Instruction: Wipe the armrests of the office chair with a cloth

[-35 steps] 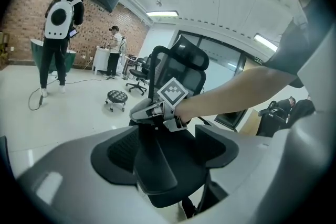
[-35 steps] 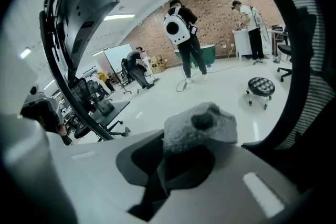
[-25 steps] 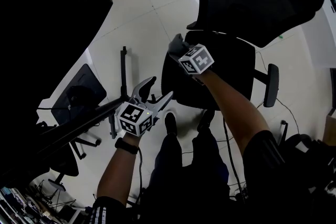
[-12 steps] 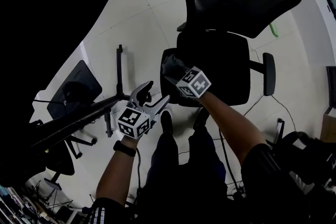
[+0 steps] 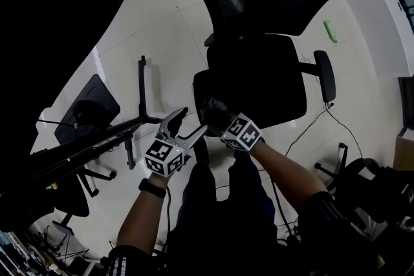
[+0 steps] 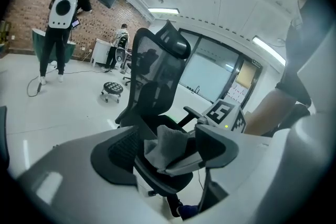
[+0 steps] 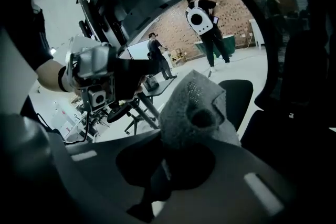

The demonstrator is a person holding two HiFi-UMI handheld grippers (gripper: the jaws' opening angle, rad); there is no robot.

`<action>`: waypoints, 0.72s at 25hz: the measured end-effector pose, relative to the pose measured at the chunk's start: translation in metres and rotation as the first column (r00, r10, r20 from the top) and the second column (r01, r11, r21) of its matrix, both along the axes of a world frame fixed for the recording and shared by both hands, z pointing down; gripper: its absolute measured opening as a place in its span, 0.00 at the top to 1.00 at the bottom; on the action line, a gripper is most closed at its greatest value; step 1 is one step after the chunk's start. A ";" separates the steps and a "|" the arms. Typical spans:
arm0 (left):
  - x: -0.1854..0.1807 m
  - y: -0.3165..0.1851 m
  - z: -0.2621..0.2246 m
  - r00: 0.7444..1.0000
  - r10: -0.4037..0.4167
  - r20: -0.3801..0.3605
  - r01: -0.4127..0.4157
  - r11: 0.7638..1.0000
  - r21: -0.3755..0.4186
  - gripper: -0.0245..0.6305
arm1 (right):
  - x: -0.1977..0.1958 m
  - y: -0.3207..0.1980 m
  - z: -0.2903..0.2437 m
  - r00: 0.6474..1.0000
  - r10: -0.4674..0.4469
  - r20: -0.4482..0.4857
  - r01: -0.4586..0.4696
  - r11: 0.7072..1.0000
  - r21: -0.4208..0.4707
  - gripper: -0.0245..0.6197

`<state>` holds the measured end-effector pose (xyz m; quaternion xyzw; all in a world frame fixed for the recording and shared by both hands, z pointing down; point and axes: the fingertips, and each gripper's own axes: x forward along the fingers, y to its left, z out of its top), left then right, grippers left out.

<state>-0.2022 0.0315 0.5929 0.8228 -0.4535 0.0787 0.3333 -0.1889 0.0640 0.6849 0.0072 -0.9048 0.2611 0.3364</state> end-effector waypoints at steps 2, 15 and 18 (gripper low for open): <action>0.008 0.004 0.000 1.000 0.011 -0.004 -0.011 1.000 -0.004 0.41 | 0.013 0.018 0.000 1.000 -0.025 -0.006 0.025 1.000 -0.005 0.94; 0.034 0.015 -0.005 0.999 0.048 -0.011 -0.048 0.999 -0.003 0.41 | 0.057 0.060 0.000 0.992 -0.120 -0.036 0.118 0.991 -0.061 0.94; 0.039 0.017 -0.009 0.998 0.056 -0.013 -0.056 0.998 0.000 0.41 | 0.065 0.068 -0.001 0.992 -0.118 -0.041 0.114 0.989 -0.089 0.94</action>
